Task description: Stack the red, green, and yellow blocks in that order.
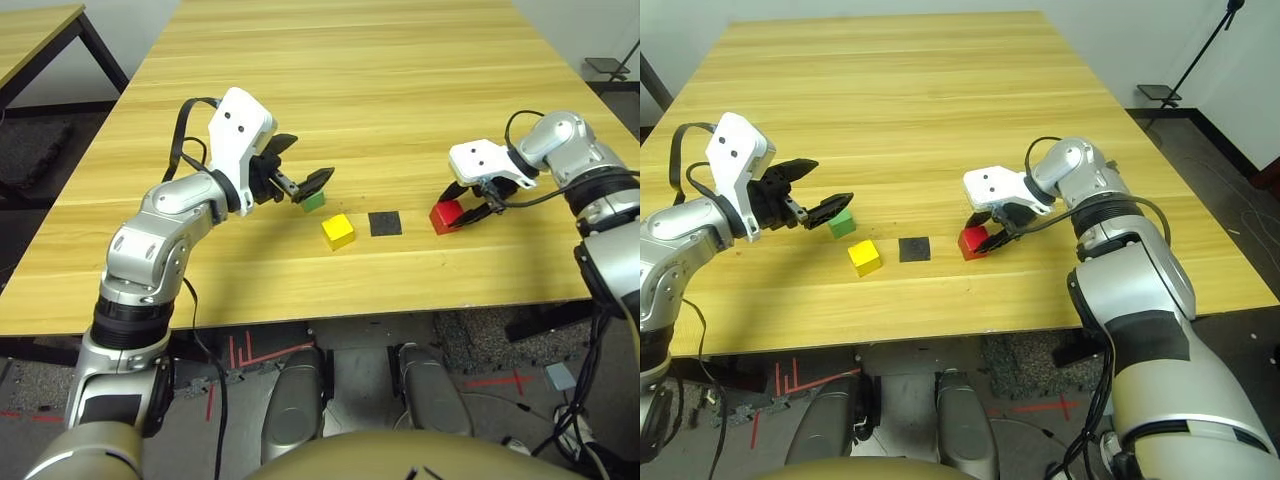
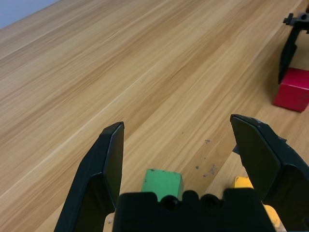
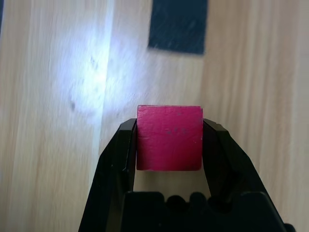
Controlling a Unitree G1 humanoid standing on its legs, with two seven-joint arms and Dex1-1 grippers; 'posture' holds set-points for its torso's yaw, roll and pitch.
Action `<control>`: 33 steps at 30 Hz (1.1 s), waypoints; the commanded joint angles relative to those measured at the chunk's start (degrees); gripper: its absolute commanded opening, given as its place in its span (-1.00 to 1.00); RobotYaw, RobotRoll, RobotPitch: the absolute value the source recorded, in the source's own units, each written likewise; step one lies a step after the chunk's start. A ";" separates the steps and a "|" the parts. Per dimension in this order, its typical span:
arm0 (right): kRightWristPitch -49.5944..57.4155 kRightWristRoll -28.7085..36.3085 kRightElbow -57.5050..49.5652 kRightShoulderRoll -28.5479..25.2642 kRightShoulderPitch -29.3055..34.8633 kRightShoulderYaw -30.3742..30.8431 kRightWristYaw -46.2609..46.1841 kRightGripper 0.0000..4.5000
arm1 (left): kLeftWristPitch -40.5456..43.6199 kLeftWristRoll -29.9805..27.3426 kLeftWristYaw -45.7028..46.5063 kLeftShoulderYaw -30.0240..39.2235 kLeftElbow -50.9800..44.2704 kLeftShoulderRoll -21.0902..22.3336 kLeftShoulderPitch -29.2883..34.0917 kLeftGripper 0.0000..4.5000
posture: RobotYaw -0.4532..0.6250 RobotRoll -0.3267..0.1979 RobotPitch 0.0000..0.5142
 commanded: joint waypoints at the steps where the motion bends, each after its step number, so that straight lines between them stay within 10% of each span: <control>1: 8.92 1.53 -6.72 1.15 -0.75 -0.80 0.33 -0.10 | 0.68 0.24 0.21 -0.44 -0.30 -0.39 -0.27 1.00 | 0.70 -0.65 -0.59; 12: 32.94 -1.38 -34.39 4.16 7.70 0.97 -3.82 -0.10 | 0.37 1.12 0.72 -1.33 0.40 -2.33 -1.33 1.00 | 0.72 -0.74 -0.56; 31: 31.35 -5.68 -34.28 6.78 8.30 2.02 -8.53 -0.10 | 1.36 1.45 1.90 0.03 -1.42 -1.72 0.57 1.00 | 0.76 -0.75 -0.53; 33: 30.85 -5.67 -34.38 6.50 8.87 1.83 -8.76 0.23 | 1.12 1.64 1.64 -0.19 -0.63 -1.57 0.36 1.00 | 0.74 -0.74 -0.54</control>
